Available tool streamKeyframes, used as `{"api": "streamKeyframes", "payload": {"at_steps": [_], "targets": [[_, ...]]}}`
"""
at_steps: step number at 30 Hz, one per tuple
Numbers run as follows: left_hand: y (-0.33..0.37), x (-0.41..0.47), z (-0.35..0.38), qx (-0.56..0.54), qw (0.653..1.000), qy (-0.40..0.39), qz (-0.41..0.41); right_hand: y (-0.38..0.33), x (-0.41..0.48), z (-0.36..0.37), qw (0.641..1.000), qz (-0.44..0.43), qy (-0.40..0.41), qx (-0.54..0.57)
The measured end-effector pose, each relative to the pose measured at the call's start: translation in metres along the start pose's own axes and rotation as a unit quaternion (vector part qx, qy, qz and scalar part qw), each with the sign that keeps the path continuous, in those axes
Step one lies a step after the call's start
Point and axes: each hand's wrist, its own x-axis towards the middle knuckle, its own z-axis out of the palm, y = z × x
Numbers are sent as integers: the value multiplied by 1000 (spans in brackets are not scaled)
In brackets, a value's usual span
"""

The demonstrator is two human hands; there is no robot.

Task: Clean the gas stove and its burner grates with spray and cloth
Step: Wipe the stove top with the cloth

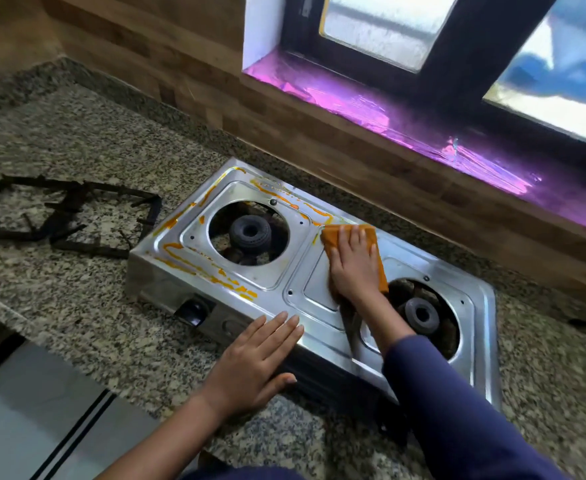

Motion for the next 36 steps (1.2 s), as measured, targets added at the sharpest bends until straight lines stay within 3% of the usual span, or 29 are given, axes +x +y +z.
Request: {"api": "streamKeyframes", "payload": {"at_steps": [4,9,17,24,29,32,36], "targets": [[0,1,-2,13,1000,0,-2,-19,46,-2,997,-61,-42,-22],[-1,1,-4,-3,1000,-13,-11,-15,-1,3,976,-209,-65,-8],[1,4,-8,-25,999,-14,-24,-51,84,10,997,-56,-24,-38],[-2,5,-17,-4,997,-70,-22,-69,86,16,971,-228,-75,-7],[-5,4,-24,25,996,-86,-10,-31,81,9,985,-175,-11,-4],[-1,4,-25,21,996,-82,-12,-37,105,4,989,-143,-28,-36],[-9,-2,-24,-1,997,-74,-32,-75,141,8,980,-185,-61,-48]]}}
